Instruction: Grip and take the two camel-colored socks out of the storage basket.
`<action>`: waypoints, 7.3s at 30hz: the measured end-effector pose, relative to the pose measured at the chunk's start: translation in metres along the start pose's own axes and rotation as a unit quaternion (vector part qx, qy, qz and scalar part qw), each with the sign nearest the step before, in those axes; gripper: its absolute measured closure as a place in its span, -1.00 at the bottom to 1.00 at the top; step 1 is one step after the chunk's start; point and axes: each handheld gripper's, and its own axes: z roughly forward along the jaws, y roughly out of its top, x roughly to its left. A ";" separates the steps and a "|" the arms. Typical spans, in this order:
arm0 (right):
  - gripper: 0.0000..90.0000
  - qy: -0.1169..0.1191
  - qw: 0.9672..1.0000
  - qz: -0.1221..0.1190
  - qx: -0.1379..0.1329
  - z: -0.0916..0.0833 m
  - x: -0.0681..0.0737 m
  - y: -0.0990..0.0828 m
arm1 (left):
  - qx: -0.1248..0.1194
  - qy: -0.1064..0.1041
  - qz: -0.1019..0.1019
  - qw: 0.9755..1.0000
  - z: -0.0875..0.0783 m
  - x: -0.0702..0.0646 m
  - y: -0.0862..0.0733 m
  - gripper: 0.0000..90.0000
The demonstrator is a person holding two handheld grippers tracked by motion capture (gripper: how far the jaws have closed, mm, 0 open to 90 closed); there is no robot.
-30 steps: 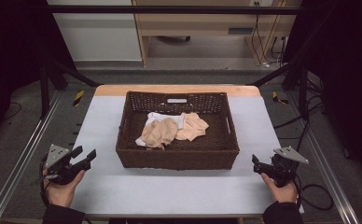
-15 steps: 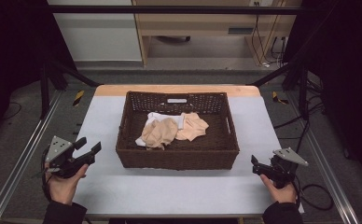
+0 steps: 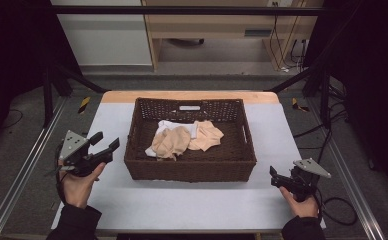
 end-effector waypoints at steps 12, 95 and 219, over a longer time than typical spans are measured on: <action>-0.93 -0.003 1.000 0.000 -0.003 0.000 -0.001 0.000 | 0.001 -0.013 0.013 1.000 0.018 -0.019 0.026 -0.15; -0.92 -0.005 1.000 0.001 0.000 0.003 -0.004 0.000 | 0.230 -0.070 0.071 0.968 0.177 -0.079 -0.010 0.47; -0.90 -0.010 1.000 -0.002 -0.005 -0.001 -0.002 -0.001 | 0.058 -0.205 0.060 0.975 0.008 -0.118 -0.045 0.35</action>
